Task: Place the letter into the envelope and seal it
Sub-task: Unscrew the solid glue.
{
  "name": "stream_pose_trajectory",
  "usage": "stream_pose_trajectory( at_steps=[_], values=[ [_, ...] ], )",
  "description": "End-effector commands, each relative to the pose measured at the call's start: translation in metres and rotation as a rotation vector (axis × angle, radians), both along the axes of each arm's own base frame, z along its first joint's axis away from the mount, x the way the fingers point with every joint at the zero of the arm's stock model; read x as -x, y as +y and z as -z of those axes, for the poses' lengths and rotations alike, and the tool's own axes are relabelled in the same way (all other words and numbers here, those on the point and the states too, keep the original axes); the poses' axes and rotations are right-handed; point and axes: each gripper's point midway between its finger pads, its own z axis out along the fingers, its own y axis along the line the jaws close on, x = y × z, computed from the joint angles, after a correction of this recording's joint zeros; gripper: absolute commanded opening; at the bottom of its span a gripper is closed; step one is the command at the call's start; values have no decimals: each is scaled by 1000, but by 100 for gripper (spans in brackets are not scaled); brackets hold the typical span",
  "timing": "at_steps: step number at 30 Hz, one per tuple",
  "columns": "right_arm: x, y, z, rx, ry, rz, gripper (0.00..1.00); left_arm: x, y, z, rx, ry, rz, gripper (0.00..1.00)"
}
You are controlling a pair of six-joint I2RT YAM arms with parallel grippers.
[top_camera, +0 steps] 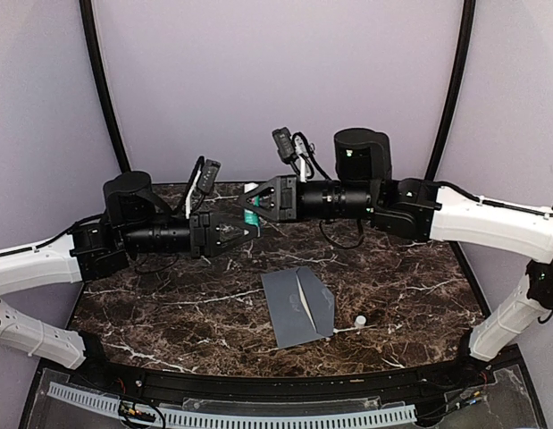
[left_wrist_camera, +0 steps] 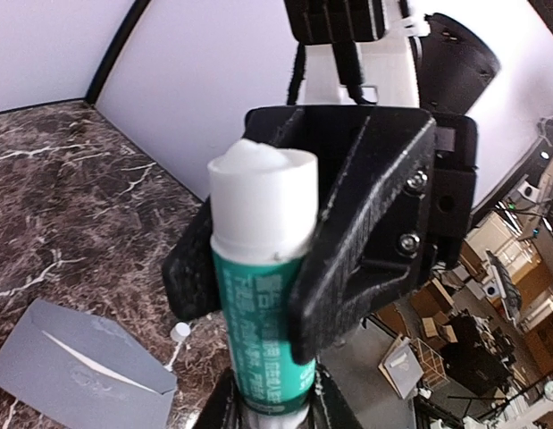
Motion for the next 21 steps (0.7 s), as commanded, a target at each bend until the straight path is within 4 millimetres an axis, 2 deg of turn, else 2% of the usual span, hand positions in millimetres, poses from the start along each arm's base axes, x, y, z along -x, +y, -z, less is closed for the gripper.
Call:
stream_pose_trajectory(
  at_steps=[1,4,7,12,16,19,21],
  values=[
    [-2,16,27,107,89,70,1,-38,14,23,-118,1,-214,0],
    [-6,25,49,182,123,100,0,-46,19,33,-150,28,-271,0],
    [-11,34,74,260,156,138,0,-57,26,55,-215,81,-350,0],
    [-15,46,116,365,246,161,0,-60,27,85,-286,137,-371,0],
    [-13,55,127,399,275,146,0,-59,25,98,-312,160,-359,0],
    [-14,54,125,397,270,154,0,-59,26,99,-316,159,-361,0],
    [-15,52,118,383,260,159,6,-59,25,98,-308,153,-359,0]
  ],
)
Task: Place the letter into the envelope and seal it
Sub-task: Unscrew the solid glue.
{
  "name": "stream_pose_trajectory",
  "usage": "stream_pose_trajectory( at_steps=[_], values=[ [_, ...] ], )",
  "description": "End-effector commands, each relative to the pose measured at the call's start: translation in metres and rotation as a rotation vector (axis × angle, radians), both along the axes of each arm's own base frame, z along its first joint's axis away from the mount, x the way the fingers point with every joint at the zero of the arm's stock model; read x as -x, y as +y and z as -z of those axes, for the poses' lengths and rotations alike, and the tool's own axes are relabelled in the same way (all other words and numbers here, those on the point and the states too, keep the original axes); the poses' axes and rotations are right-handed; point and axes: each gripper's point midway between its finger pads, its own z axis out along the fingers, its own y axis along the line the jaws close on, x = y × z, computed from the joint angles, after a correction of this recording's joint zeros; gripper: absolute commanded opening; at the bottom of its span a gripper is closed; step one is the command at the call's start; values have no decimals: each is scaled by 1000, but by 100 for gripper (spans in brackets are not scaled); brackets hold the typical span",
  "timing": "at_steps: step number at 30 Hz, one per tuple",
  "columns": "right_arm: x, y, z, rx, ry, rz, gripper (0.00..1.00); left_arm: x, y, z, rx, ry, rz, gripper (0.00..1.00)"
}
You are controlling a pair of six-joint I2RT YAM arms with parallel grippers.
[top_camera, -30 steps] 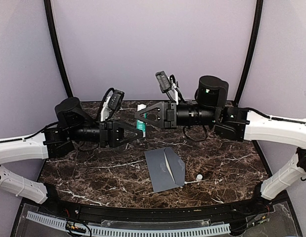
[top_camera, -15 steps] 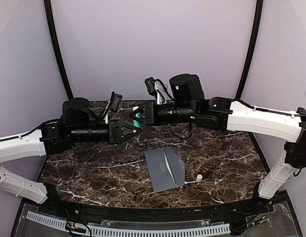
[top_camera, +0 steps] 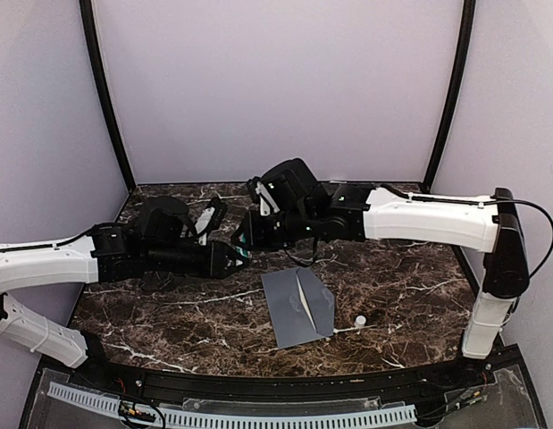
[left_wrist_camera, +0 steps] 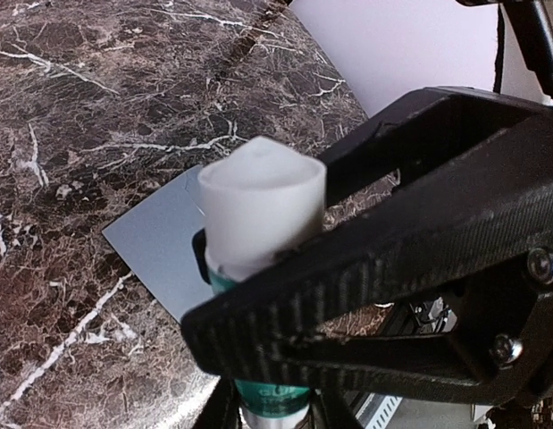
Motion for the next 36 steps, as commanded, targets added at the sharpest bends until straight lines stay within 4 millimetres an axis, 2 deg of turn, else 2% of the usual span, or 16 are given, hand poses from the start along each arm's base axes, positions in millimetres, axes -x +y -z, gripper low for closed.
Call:
stream_pose_trajectory(
  at_steps=[1,7,10,13,19,21,22,25,28,31,36],
  values=[
    [38,15,-24,-71,40,-86,10,-13,-7,-31,82,-111,-17,0],
    [35,-6,-56,-128,-26,-51,35,-14,-5,-38,117,-100,-29,0],
    [31,-23,-73,-151,-78,-23,59,-15,-1,-43,149,-100,-40,0],
    [30,-43,-90,-166,-127,-3,70,-14,4,-48,188,-93,-38,0],
    [24,-83,-112,-241,-209,28,76,-9,10,-65,294,-112,6,0],
    [27,-93,-119,-316,-223,-3,77,-1,7,-76,351,-131,63,0],
    [30,-99,-132,-384,-246,-24,78,6,4,-84,387,-148,112,0],
    [45,-108,-147,-524,-291,-125,81,25,-4,-103,461,-183,243,0],
    [66,-110,-160,-616,-322,-244,82,49,-9,-128,550,-237,402,0],
    [82,-105,-172,-675,-330,-351,81,65,-12,-145,598,-268,510,0],
    [100,-91,-182,-723,-329,-474,80,81,-17,-154,615,-262,629,0]
  ],
)
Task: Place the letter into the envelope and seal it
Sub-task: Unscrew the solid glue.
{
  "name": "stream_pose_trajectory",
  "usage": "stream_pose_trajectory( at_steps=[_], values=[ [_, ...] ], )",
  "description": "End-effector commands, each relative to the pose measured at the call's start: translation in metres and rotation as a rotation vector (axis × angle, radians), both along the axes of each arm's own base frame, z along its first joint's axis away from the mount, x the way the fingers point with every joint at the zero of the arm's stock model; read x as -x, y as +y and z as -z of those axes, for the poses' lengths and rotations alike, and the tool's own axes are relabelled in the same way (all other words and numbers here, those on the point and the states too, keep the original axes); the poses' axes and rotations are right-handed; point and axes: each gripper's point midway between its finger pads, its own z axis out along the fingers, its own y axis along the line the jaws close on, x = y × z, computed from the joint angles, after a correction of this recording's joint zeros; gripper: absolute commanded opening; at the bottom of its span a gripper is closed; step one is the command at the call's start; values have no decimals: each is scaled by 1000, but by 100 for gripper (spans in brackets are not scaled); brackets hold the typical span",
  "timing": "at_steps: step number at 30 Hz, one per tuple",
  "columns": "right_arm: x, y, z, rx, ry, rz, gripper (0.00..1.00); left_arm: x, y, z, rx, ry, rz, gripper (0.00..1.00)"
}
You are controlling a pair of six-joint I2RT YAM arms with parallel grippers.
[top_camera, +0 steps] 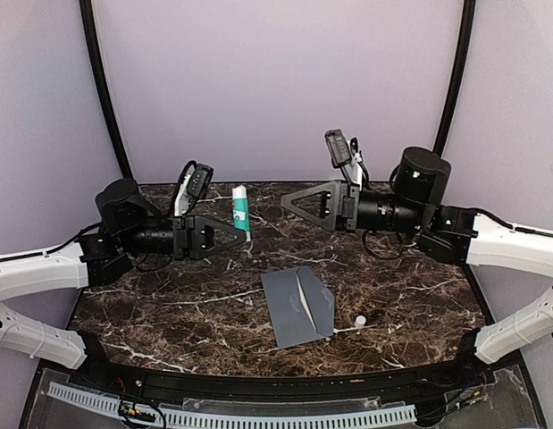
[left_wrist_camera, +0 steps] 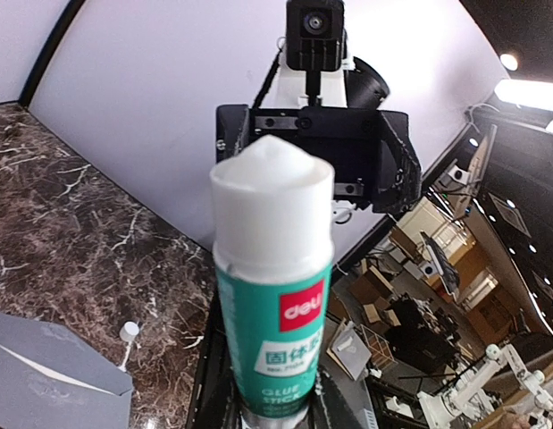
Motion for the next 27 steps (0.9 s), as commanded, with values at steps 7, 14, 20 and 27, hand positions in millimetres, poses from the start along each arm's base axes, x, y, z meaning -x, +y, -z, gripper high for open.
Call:
stream_pose_trajectory(
  at_steps=[7,14,20,27],
  values=[
    [34,36,-30,-93,-88,-226,75,39,-11,-36,92,-107,228,0],
    [45,52,-30,-100,-84,-291,54,42,-16,-34,97,-97,255,0],
    [47,57,-27,-103,-68,-303,26,41,-18,-32,97,-92,260,0],
    [37,59,-19,-68,-48,-239,13,31,-16,-26,72,-105,169,0]
  ],
)
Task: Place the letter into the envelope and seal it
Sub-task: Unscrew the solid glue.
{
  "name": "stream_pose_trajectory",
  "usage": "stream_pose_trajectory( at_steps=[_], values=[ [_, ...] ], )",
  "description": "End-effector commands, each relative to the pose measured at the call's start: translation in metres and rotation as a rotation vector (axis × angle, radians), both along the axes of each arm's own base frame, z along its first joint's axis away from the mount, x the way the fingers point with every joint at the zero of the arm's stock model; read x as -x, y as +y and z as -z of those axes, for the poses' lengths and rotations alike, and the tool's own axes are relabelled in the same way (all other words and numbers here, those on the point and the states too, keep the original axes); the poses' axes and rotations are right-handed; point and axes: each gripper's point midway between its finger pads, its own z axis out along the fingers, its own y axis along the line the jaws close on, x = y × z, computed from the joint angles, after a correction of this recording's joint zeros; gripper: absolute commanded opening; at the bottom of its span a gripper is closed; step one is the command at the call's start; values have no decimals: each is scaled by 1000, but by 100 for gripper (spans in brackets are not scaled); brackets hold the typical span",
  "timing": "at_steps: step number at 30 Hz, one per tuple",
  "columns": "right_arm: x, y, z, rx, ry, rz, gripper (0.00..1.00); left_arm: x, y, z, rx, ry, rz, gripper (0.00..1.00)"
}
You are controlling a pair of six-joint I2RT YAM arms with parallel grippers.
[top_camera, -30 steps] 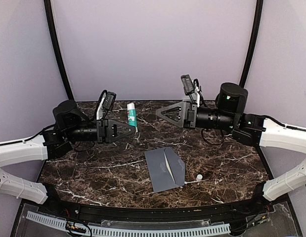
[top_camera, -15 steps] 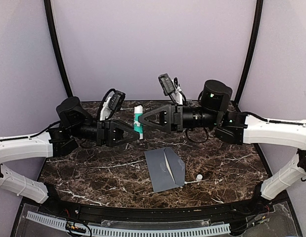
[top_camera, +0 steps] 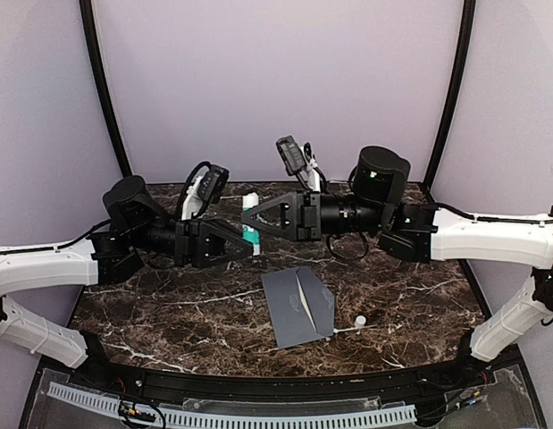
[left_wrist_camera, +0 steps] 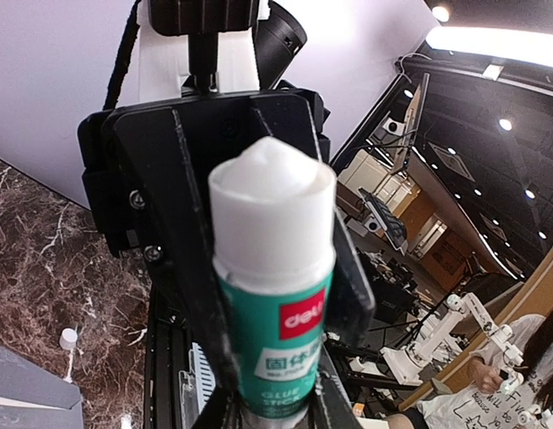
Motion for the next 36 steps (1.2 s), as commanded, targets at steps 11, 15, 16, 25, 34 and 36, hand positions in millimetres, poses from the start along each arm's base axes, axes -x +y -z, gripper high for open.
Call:
stream_pose_trajectory(
  at_steps=[11,15,16,25,34,36],
  values=[
    [-43,9,26,190,27,290,7,-72,9,33,-197,-40,-464,0],
    [-52,19,50,284,60,346,6,-91,15,47,-277,-39,-563,0],
    [-54,21,56,304,69,363,6,-96,17,51,-301,-35,-592,0],
    [-76,32,110,518,177,577,4,-118,33,81,-434,5,-745,0],
    [-84,29,109,510,194,658,5,-108,30,84,-406,21,-692,0],
    [-87,19,102,497,184,697,6,-99,27,80,-370,22,-646,3]
  ],
)
